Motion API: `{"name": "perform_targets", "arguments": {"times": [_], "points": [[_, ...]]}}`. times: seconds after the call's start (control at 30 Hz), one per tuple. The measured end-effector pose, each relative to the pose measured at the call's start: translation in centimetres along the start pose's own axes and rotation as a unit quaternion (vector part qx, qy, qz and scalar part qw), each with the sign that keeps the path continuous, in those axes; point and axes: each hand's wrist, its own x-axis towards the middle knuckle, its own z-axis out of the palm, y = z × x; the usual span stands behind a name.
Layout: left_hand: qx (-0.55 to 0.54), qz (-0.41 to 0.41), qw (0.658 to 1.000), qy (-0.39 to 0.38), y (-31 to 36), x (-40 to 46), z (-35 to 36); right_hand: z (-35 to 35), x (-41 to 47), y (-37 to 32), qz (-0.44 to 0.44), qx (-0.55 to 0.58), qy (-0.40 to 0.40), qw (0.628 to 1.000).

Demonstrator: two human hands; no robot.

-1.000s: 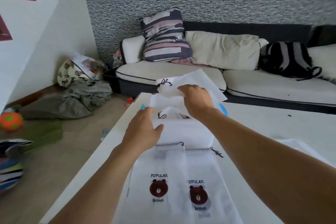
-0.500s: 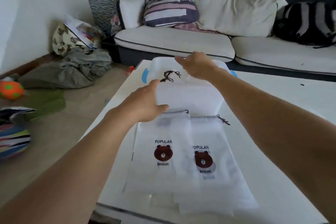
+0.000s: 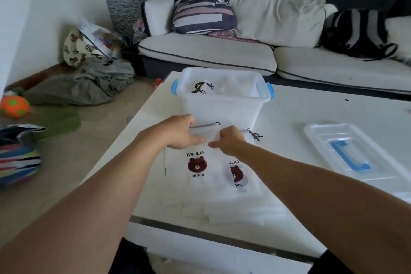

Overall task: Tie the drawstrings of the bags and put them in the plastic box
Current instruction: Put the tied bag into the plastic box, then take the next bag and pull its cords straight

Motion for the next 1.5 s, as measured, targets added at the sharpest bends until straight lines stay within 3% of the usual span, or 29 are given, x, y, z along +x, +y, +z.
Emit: {"name": "perform_targets", "arguments": {"times": [0.07,0.13,0.2,0.27,0.33,0.47,0.53,0.6,0.7,0.77,0.8,0.87,0.93,0.97,1.03,1.1,1.17,1.23,1.3,1.37,1.43,1.5], "points": [[-0.050,-0.045,0.995,0.078,-0.2,-0.4,-0.9,-3.5,-1.0,-2.2,-0.061,0.095,0.006,0.994],[-0.202,-0.098,0.968,0.115,0.1,-1.1,-2.1,-7.5,-2.8,-4.6,-0.124,0.255,-0.005,0.959],[-0.437,-0.115,0.891,0.051,0.6,-1.5,-3.0,-10.0,-5.6,-6.3,-0.156,0.422,-0.062,0.891],[-0.599,-0.058,0.798,-0.028,1.4,-1.6,-3.6,-11.1,-8.0,-7.0,-0.187,0.487,-0.095,0.848],[-0.668,0.002,0.742,-0.054,2.3,-1.9,-4.3,-11.6,-9.2,-7.0,-0.217,0.493,-0.069,0.840],[-0.699,0.046,0.713,-0.020,2.8,-1.9,-5.0,-13.0,-8.7,-6.0,-0.211,0.558,0.023,0.802],[-0.719,0.073,0.691,0.005,2.2,-1.4,-5.1,-13.2,-8.5,-5.3,-0.192,0.579,0.029,0.792],[-0.711,0.090,0.694,0.062,2.0,-0.7,-5.0,-13.5,-8.6,-4.5,-0.177,0.582,-0.012,0.794],[-0.638,0.112,0.749,0.140,2.4,-0.6,-4.7,-14.2,-8.5,-3.4,-0.127,0.577,-0.110,0.799],[-0.586,0.122,0.783,0.169,2.4,-0.3,-4.6,-14.6,-7.8,-3.4,-0.087,0.564,-0.066,0.819],[-0.587,0.125,0.782,0.171,2.5,-0.3,-4.6,-14.6,-7.3,-3.4,-0.073,0.548,-0.017,0.833],[-0.654,0.127,0.734,0.131,3.1,-0.4,-4.9,-14.4,-6.9,-3.7,-0.071,0.539,0.048,0.838],[-0.738,0.109,0.666,0.022,4.0,-1.0,-5.0,-14.3,-7.1,-4.2,-0.074,0.543,0.082,0.833],[-0.752,0.093,0.652,-0.028,4.4,-1.6,-4.8,-14.3,-7.3,-4.4,-0.075,0.535,0.099,0.836],[-0.741,0.096,0.658,-0.098,4.8,-2.0,-4.5,-14.5,-7.4,-4.6,-0.091,0.499,0.140,0.851],[-0.722,0.101,0.676,-0.112,5.0,-1.8,-4.0,-14.5,-7.1,-4.5,-0.111,0.456,0.177,0.865],[-0.689,0.073,0.721,-0.033,5.5,-1.4,-3.9,-14.5,-6.9,-4.2,-0.137,0.441,0.158,0.873],[-0.620,0.045,0.777,0.095,6.2,-1.1,-3.7,-14.6,-6.9,-4.0,-0.155,0.466,0.086,0.867],[-0.620,0.071,0.752,0.212,6.7,-0.9,-3.2,-14.9,-6.9,-3.8,-0.160,0.502,0.034,0.849],[-0.625,0.105,0.727,0.265,6.6,-0.4,-3.2,-15.5,-6.9,-3.5,-0.158,0.540,0.017,0.826],[-0.625,0.141,0.716,0.277,6.3,0.0,-3.4,-15.9,-6.7,-3.0,-0.156,0.561,0.000,0.813],[-0.615,0.154,0.729,0.257,6.4,0.1,-3.7,-16.1,-6.6,-2.7,-0.150,0.554,-0.009,0.819]]}}
